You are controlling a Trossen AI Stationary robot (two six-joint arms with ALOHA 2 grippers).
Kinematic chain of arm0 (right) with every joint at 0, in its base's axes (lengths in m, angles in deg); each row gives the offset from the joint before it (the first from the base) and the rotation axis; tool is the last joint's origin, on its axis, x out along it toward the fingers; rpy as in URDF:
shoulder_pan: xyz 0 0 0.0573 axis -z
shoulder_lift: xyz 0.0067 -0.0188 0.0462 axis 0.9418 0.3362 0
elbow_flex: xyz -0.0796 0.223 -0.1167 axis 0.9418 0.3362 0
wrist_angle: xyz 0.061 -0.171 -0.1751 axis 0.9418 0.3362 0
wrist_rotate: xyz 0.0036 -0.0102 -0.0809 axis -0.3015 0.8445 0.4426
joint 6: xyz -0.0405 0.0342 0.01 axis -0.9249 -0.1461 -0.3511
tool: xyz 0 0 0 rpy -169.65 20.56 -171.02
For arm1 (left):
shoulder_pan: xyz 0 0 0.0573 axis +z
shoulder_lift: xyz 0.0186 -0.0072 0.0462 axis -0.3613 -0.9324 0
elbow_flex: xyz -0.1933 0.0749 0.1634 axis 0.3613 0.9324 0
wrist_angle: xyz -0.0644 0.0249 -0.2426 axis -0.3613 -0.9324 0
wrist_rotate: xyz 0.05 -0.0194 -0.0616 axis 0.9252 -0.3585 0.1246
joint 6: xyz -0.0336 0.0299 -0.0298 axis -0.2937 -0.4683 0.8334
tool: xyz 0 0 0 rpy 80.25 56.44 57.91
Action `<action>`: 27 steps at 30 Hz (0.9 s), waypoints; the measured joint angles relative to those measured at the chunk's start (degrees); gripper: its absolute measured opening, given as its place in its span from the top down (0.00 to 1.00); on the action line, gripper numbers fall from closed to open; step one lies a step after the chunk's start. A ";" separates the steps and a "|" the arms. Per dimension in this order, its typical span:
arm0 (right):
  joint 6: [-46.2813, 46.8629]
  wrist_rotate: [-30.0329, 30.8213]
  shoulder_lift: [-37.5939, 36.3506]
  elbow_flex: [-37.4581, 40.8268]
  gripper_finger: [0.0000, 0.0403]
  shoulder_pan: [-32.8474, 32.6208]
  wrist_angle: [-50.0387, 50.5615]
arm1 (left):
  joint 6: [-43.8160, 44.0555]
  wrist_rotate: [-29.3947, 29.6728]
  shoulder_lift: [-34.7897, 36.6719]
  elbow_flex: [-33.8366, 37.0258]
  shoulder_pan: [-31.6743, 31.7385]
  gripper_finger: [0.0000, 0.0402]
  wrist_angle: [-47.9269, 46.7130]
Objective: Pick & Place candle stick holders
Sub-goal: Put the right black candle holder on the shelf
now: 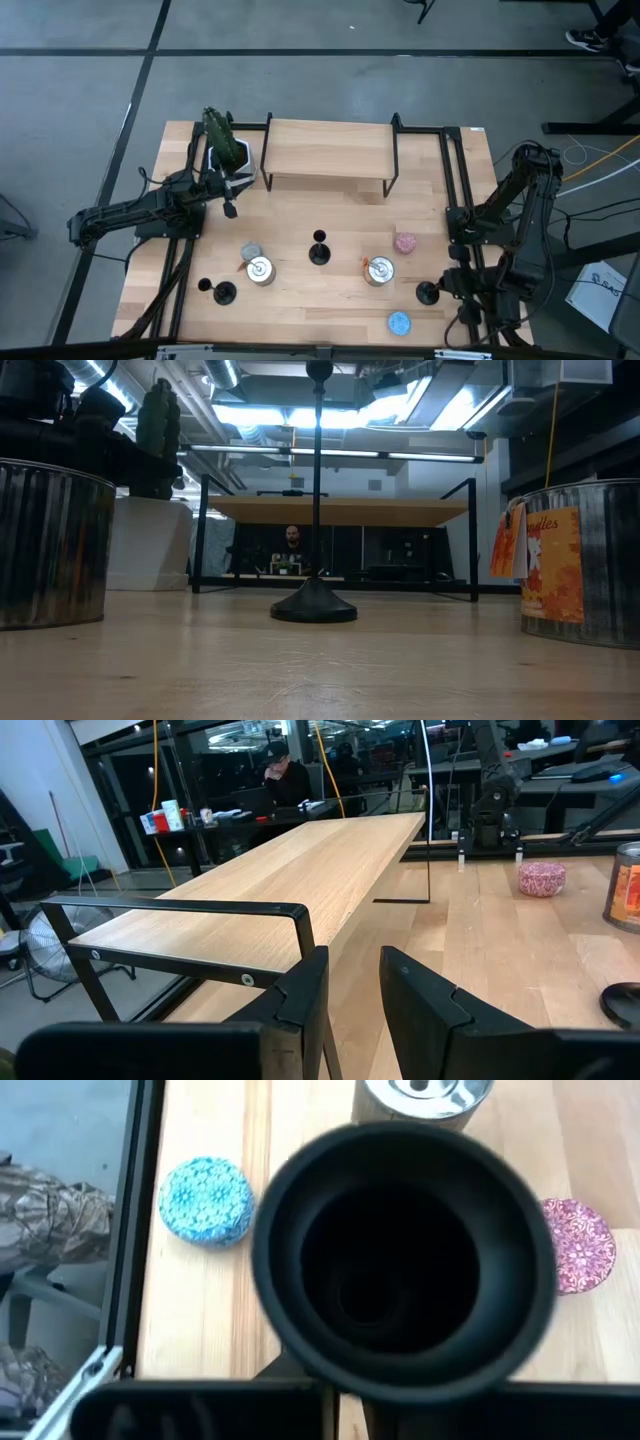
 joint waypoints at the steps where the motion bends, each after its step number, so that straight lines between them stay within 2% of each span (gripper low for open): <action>1: 0.44 0.00 0.00 0.00 0.95 0.39 0.00 | 0.00 0.01 0.01 0.00 0.00 0.78 0.00; 10: 0.71 -0.48 0.02 -1.05 0.96 3.87 1.24 | 0.00 0.01 0.00 0.01 0.00 0.78 0.00; 17: -2.73 0.42 -0.02 -2.49 0.96 8.60 2.06 | 0.00 0.01 0.00 -0.01 0.00 0.78 0.09; 27: -14.45 1.90 -0.04 -9.08 0.96 14.95 4.24 | 0.00 0.03 0.02 0.01 -0.02 0.78 0.20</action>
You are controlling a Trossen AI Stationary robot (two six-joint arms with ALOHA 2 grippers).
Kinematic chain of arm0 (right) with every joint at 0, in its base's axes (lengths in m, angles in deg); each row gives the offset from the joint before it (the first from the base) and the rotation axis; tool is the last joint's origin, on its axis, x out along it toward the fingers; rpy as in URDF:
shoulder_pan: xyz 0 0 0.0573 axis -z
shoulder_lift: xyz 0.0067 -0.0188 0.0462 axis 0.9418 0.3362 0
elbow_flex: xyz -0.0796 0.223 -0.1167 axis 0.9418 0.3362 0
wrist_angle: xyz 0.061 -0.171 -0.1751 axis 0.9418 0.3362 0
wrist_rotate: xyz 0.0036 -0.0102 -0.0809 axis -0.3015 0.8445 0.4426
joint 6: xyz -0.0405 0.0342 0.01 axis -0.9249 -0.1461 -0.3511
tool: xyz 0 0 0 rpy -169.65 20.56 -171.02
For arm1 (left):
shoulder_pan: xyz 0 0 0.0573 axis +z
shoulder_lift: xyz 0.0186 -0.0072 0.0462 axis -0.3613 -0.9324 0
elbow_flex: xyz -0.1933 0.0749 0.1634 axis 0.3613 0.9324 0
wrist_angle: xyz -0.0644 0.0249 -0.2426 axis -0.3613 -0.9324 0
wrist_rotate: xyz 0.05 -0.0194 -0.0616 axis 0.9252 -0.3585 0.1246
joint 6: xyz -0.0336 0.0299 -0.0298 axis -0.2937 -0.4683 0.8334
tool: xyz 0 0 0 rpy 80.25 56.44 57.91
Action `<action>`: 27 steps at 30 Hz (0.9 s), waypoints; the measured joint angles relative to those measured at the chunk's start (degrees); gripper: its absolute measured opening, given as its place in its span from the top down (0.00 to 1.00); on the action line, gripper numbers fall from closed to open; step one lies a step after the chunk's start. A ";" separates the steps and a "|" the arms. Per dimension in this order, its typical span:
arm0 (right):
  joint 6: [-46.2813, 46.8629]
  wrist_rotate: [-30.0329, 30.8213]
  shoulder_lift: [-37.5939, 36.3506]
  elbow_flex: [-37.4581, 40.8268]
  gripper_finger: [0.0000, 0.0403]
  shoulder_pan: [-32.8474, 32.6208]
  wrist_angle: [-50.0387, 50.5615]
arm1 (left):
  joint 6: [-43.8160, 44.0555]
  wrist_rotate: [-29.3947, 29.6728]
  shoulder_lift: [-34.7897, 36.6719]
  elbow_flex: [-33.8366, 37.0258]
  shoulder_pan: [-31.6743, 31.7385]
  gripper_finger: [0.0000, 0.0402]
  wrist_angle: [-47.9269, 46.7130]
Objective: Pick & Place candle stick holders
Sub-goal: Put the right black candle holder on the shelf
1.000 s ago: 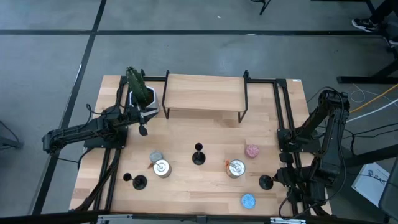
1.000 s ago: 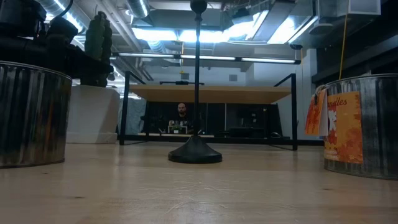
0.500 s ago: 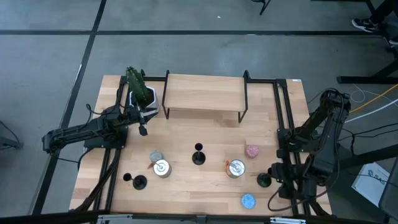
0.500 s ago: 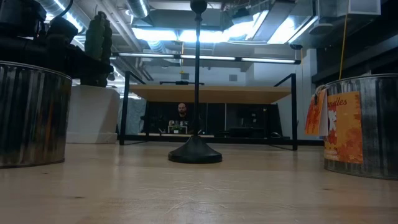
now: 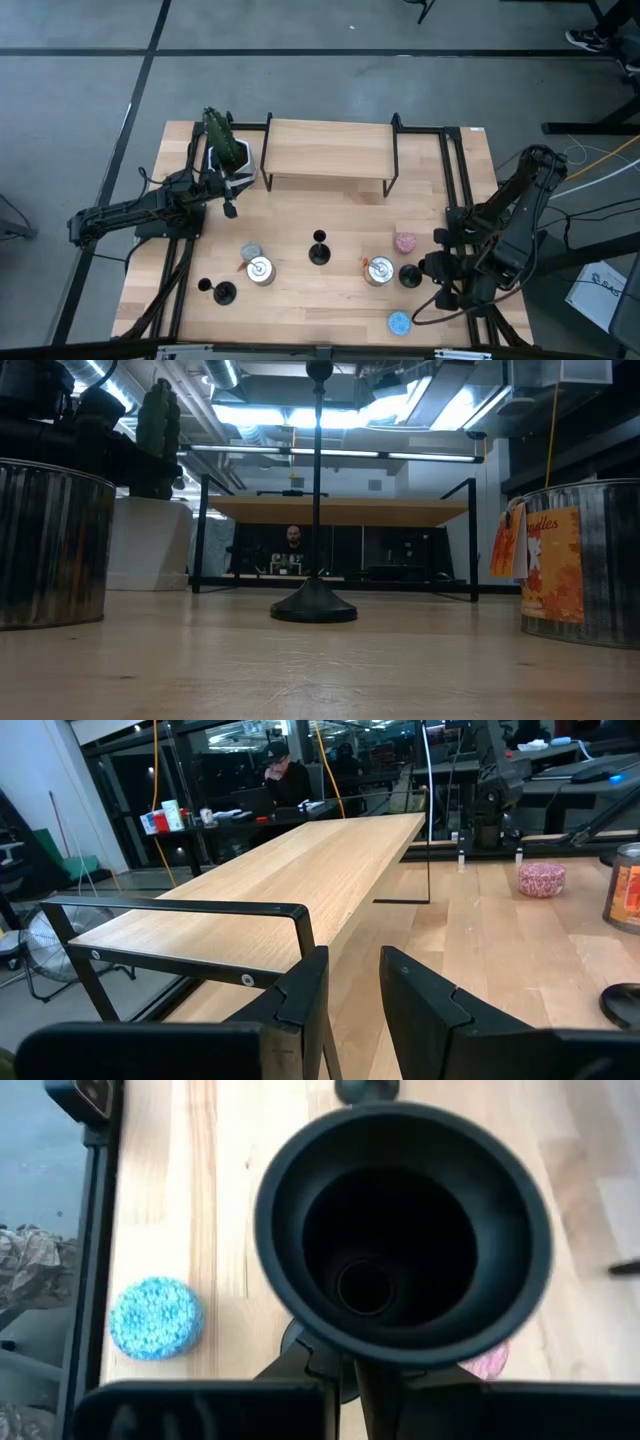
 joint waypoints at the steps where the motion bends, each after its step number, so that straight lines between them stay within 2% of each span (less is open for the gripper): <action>1: -1.22 0.00 0.00 -0.70 0.96 0.59 0.24 | 0.00 0.00 0.00 0.00 0.00 0.78 0.02; 9: -3.52 3.72 -1.23 -6.45 0.96 6.24 6.75 | 0.00 0.02 -0.02 0.00 0.00 0.78 0.04; 15: -6.94 4.79 -4.17 -9.05 0.96 12.72 8.06 | 0.00 0.03 -0.02 0.00 -0.02 0.78 0.09; 27: -25.32 4.04 -6.25 -9.37 0.96 26.17 -3.24 | 0.00 0.04 0.00 0.00 -0.02 0.78 0.15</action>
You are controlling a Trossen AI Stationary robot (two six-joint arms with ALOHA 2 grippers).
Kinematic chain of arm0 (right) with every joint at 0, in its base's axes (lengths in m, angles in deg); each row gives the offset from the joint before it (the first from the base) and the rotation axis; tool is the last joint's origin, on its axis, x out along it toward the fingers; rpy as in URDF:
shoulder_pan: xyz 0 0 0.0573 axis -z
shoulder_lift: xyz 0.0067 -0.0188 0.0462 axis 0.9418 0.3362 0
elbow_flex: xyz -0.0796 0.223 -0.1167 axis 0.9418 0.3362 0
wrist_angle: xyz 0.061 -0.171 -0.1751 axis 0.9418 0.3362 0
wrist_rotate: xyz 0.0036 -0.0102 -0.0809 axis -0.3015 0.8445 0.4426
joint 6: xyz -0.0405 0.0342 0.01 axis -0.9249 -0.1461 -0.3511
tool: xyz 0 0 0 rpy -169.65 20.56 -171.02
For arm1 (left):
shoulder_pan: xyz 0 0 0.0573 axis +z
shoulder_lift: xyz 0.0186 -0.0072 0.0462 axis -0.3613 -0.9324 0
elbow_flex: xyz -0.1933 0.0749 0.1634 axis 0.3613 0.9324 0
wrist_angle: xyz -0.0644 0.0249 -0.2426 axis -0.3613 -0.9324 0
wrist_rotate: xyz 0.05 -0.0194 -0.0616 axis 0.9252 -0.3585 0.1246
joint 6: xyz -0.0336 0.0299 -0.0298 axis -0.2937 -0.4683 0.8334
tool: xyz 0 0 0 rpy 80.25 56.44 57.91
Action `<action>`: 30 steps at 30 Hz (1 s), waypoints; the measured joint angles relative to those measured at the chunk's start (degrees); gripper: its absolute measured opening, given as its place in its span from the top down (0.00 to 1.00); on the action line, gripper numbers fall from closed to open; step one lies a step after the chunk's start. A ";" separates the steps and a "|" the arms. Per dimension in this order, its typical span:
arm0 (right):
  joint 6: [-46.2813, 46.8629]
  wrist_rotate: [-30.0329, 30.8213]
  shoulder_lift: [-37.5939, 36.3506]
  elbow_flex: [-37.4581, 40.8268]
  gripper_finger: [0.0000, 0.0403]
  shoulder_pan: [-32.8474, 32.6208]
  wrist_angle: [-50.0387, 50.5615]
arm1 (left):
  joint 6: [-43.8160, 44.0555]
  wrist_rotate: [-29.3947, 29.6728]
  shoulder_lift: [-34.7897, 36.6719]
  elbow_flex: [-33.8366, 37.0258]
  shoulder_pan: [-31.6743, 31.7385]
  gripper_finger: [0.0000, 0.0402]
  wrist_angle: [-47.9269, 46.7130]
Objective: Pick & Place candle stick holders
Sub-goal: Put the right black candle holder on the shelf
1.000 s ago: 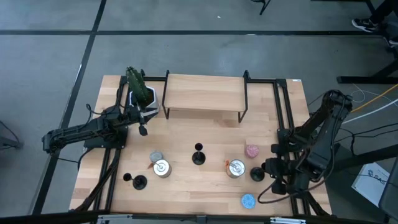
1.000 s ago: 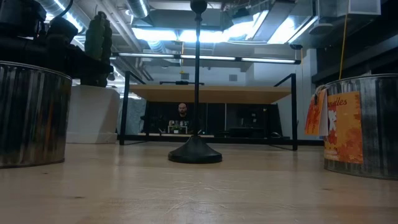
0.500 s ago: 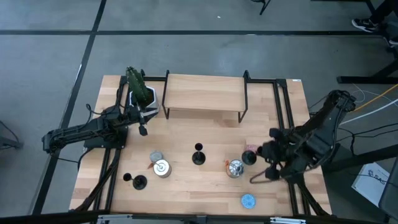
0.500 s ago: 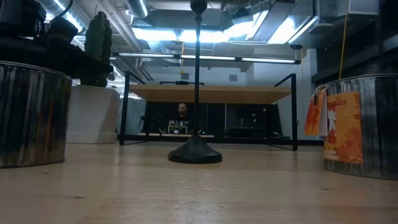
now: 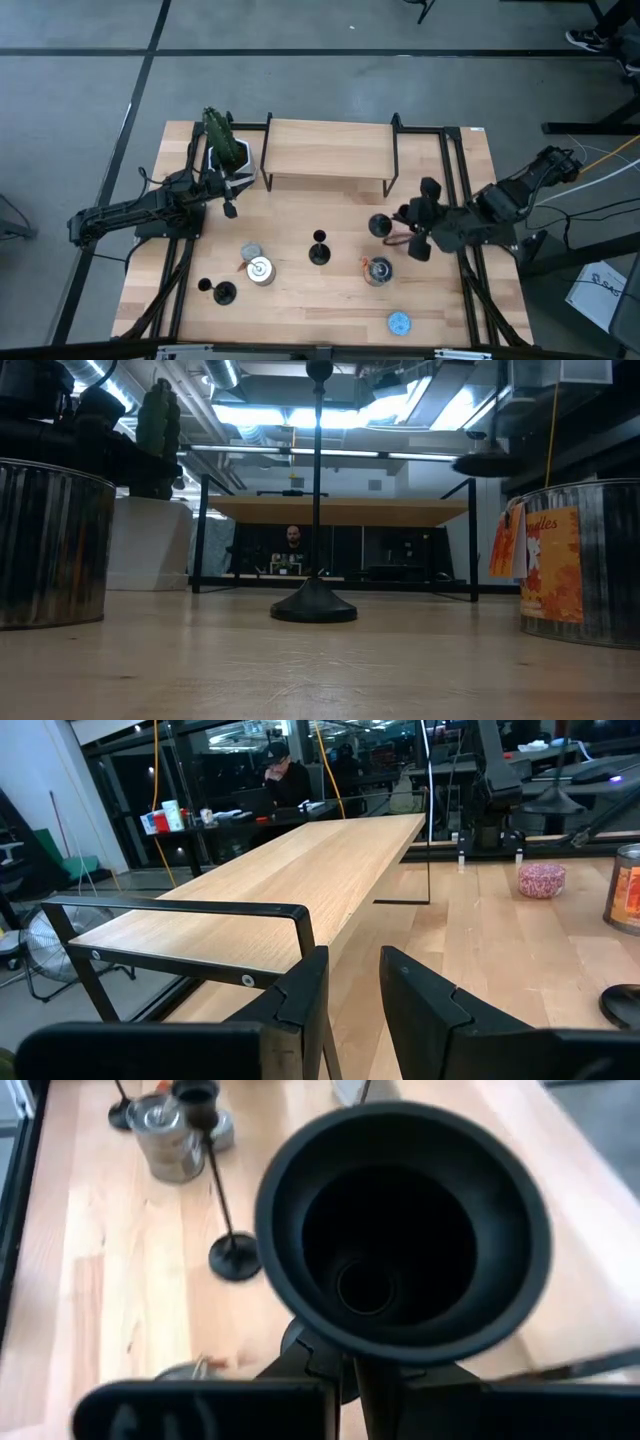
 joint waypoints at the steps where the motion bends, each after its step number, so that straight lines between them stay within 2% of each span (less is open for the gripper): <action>1: -1.54 -0.68 -0.17 0.00 0.96 1.03 -0.91 | 0.00 0.00 -0.02 0.00 0.00 0.78 0.00; 14: -17.84 -9.98 -0.47 -0.10 0.96 16.60 -11.27 | 0.00 -0.02 0.00 0.00 0.00 0.78 0.02; 24: -24.59 -14.54 0.97 -7.32 0.96 28.85 -10.76 | 0.00 -0.03 -0.02 0.00 0.00 0.78 0.03; 30: -27.37 -15.54 1.62 -8.14 0.96 35.85 -9.99 | 0.00 -0.04 -0.01 0.00 0.00 0.78 0.04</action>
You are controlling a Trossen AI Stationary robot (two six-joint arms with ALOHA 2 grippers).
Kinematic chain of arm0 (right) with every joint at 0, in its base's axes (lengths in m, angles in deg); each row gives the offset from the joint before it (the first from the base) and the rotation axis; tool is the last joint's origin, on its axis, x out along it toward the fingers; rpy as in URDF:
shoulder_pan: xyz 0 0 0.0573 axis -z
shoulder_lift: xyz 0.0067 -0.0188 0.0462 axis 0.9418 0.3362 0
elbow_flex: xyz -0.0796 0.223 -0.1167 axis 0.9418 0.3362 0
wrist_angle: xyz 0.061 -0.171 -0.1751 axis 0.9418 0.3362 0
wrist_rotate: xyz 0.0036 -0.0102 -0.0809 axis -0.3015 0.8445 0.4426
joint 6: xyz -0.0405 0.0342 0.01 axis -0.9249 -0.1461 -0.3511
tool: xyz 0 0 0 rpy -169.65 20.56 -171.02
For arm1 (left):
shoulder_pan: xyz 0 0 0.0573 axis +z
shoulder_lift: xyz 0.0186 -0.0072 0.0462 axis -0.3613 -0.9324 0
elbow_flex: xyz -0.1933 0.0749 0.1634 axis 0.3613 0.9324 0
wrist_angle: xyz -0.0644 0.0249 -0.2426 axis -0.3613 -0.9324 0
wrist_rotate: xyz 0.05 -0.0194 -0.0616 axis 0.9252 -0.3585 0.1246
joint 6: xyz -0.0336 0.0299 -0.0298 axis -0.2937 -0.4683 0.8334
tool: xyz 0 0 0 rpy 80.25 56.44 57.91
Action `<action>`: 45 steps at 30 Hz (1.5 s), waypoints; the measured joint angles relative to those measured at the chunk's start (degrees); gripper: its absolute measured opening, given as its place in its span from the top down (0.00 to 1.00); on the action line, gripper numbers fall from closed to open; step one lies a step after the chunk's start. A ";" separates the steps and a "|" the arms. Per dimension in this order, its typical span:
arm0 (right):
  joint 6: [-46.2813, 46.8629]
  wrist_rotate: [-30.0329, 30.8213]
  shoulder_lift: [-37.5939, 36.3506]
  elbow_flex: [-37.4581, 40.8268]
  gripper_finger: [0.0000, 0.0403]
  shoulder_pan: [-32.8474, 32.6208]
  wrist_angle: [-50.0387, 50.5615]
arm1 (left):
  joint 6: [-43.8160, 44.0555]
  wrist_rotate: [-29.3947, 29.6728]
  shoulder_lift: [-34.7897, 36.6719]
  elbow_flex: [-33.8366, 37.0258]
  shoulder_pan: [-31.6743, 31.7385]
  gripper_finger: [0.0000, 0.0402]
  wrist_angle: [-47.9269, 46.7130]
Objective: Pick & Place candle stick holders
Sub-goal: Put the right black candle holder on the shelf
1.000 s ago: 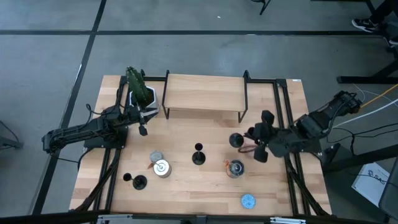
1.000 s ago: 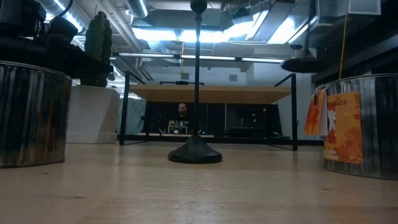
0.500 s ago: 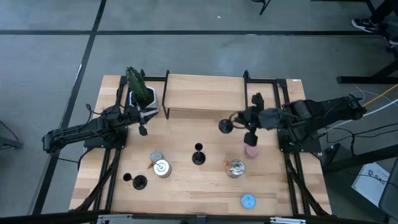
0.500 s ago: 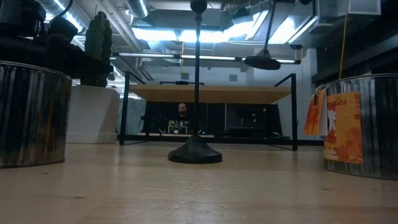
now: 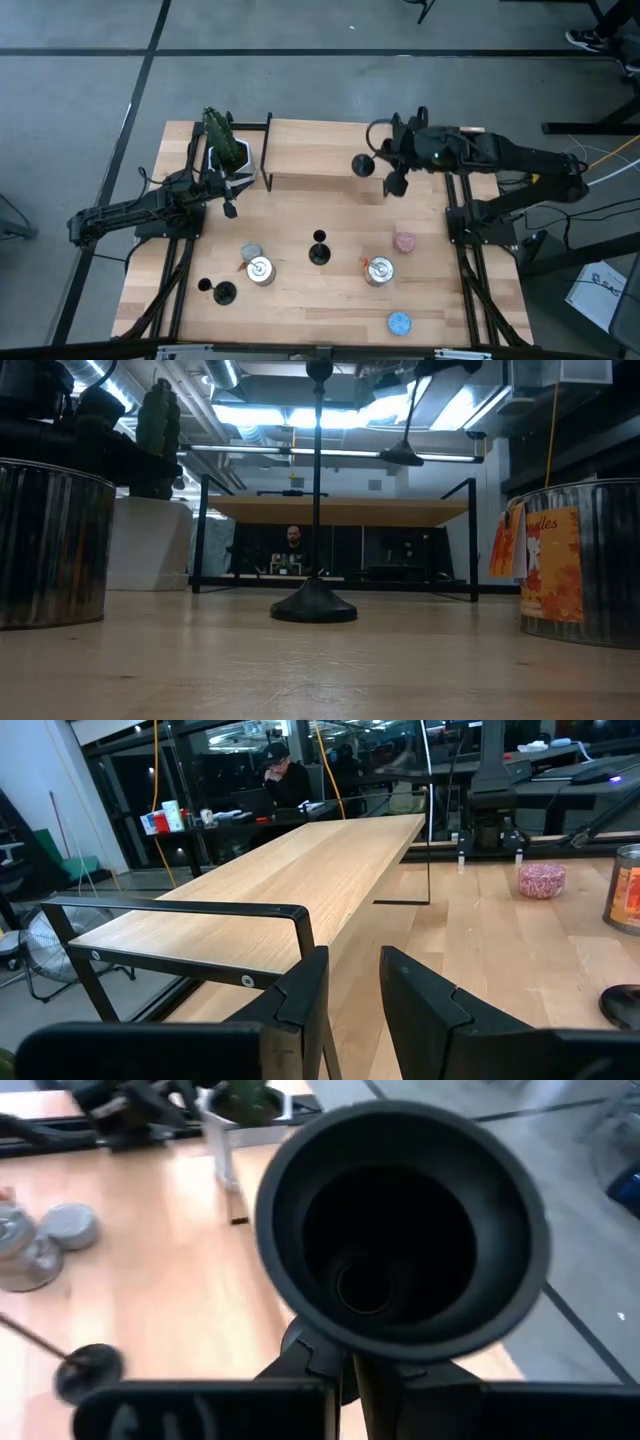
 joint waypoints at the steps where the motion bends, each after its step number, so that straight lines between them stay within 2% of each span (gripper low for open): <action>1: -0.66 -0.64 0.07 -0.09 0.96 1.38 -0.46 | 0.00 0.00 0.01 0.00 0.00 0.78 0.01; 6: -4.47 -5.20 0.82 -0.19 0.96 9.08 -2.46 | 0.00 0.00 0.00 0.00 0.00 0.78 0.01; 13: -8.56 -14.97 3.57 -0.19 0.96 20.21 -4.63 | 0.00 0.00 0.00 0.00 0.00 0.78 0.01; 19: -10.42 -18.97 6.13 -0.19 0.96 26.46 -7.48 | 0.00 0.00 -0.02 0.00 0.00 0.78 -0.01; 29: -11.25 -19.26 7.82 -0.16 0.96 31.99 -4.00 | 0.00 0.00 0.01 0.00 0.00 0.78 0.01; 45: -9.74 -20.72 7.86 -0.14 0.96 35.58 -2.29 | 0.00 0.00 0.01 0.00 0.00 0.78 0.01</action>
